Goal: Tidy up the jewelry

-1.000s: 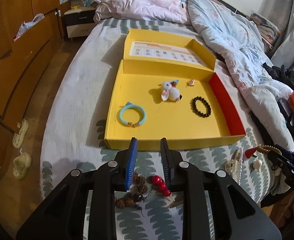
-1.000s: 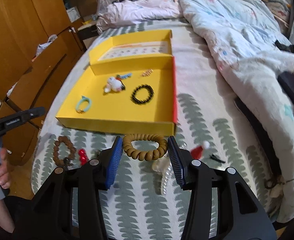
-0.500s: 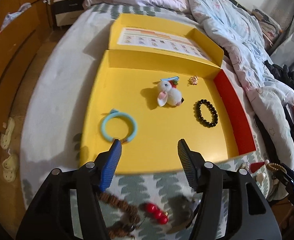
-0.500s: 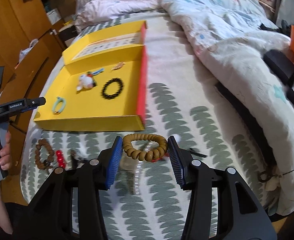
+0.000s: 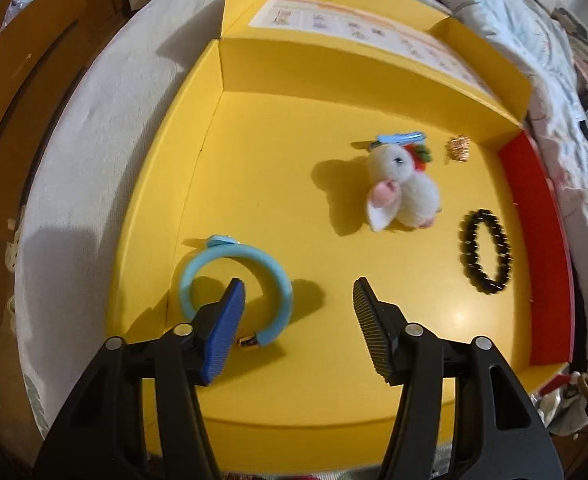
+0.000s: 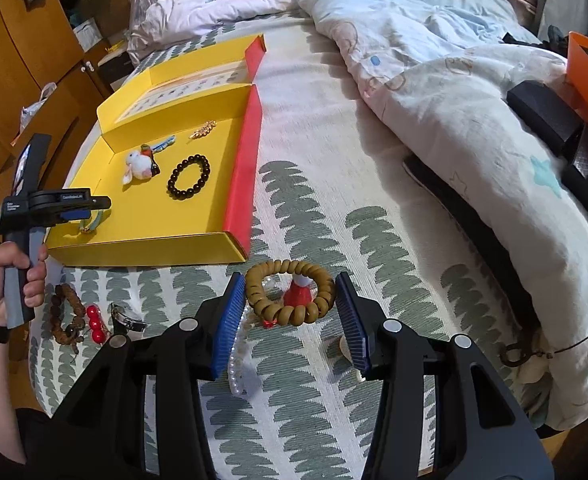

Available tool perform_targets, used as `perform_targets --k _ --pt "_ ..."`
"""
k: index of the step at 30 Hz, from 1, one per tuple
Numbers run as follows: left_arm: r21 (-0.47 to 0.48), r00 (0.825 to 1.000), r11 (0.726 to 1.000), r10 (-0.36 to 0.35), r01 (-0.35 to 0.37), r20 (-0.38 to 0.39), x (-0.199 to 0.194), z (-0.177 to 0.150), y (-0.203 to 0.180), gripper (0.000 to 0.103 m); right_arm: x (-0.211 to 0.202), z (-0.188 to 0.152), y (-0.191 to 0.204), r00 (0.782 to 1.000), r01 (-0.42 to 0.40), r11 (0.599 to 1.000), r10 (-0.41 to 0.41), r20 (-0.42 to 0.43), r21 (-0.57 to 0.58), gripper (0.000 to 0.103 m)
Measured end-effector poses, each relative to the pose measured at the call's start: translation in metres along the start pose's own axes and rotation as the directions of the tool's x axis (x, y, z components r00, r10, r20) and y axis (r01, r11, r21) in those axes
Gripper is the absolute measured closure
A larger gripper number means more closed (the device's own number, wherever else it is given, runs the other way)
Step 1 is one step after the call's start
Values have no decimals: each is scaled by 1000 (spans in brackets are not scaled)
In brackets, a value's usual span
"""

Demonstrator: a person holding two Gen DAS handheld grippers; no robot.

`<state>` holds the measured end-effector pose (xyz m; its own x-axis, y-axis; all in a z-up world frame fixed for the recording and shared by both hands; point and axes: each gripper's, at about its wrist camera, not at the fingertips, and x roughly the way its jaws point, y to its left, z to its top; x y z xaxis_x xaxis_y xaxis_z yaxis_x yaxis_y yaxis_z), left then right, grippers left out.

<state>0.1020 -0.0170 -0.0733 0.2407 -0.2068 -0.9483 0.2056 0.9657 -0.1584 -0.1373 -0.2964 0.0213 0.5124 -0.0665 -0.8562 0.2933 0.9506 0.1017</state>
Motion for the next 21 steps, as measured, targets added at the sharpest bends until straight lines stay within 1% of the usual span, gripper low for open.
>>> perform_targets --k 1,2,5,6,8,9,10,12,15,19,21 --pt "-5 1000 1000 -1 1 -6 3 1 1 56 1 0 -2 1000 4 1000 -4 -2 3 55" --pt "-10 1000 1000 0 0 -12 6 2 1 58 2 0 -4 1000 7 1000 -7 -3 5 55" --pt "-8 999 999 39 -39 -1 9 3 3 71 5 1 -12 1000 20 1000 -20 -6 20 55" --pt "-12 999 999 42 -42 1 9 3 5 72 6 2 -15 1000 25 999 -25 -8 23 55" --pt "-3 998 998 63 -63 7 10 3 6 79 10 3 -21 999 30 999 -30 -13 37 55" --pt "1 997 997 75 -75 13 11 3 6 85 12 4 -24 999 34 999 -34 -17 41 55" --pt "3 997 997 77 -77 20 11 2 7 90 14 4 -27 999 39 998 -38 -19 45 55" --pt "8 997 997 73 -73 24 12 3 7 95 18 5 -32 999 41 997 -39 -26 58 55" --pt "5 998 998 62 -62 22 12 5 7 95 17 4 -36 999 33 997 -31 -25 76 55" --pt "1 999 999 33 -33 21 3 0 6 95 -1 3 -42 1000 4 995 -7 27 97 55" --pt "-1 999 1000 24 -24 32 -3 -1 5 95 -8 4 -45 999 8 995 -13 41 104 55"
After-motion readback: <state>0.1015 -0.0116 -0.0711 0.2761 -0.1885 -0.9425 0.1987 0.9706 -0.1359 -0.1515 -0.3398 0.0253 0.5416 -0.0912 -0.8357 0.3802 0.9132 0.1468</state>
